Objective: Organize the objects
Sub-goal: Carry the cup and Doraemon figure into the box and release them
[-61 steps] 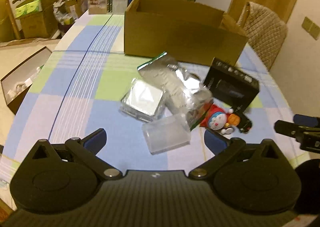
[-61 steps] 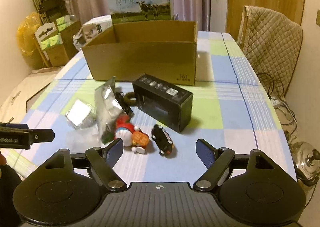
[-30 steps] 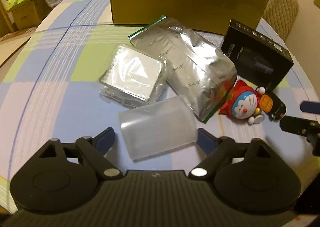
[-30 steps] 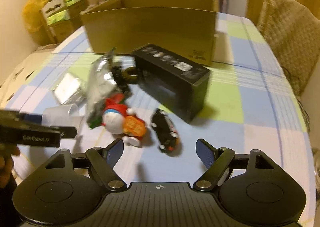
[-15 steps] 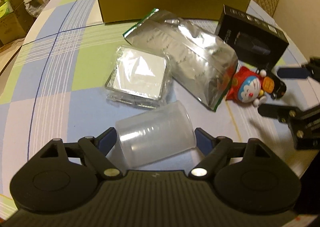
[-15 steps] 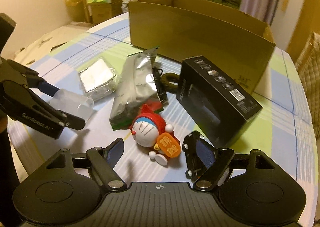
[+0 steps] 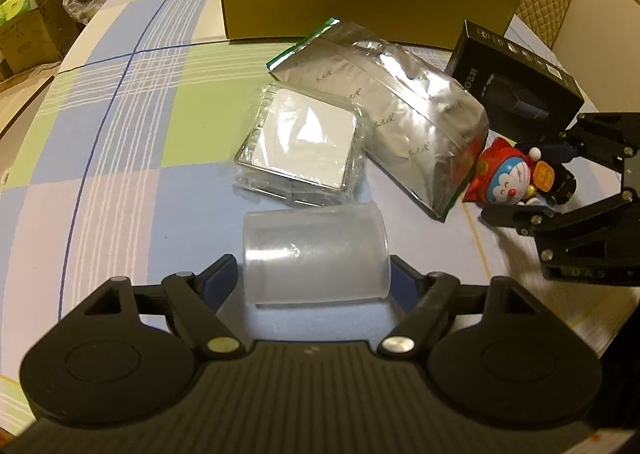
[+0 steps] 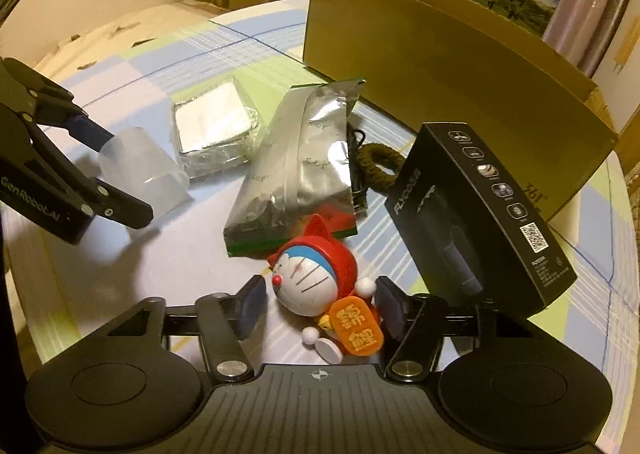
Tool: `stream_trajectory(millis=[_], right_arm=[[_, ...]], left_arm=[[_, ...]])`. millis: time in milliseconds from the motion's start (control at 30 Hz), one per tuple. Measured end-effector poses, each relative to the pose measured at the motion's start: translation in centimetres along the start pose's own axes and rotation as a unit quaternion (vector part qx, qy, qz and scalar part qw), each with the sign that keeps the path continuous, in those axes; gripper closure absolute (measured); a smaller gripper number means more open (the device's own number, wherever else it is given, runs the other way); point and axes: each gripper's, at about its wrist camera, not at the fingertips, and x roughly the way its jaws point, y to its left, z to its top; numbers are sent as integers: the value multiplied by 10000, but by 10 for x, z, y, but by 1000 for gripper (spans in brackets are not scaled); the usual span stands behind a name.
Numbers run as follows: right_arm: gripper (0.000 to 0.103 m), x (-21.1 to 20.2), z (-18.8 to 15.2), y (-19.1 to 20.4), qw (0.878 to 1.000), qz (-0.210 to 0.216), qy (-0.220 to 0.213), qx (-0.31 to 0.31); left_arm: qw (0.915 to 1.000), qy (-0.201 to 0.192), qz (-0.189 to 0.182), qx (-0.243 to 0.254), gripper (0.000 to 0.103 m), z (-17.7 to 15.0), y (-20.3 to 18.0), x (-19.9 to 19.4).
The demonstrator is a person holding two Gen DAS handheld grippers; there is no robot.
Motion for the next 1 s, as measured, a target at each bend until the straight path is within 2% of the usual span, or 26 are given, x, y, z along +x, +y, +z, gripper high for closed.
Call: stream_trajectory(millis=[233,300,500,1000], right_arm=[[52,-3,-3,3,10000,-2,-7,37],[54,-4,-3,3,10000,7,1,97],[55,-9,-3,5,9996,39,83,271],[55,-45,-5,-1,9939,-107,-202,1083]], left_arm=[[9998,-31,6,207,28,0,-4,5],[9997,-48,25,247,34,1,-4,5],[9993,-48,-36,359,34,-1,-5,3],[9972,-464,-235,534,34,1,-16,-33]])
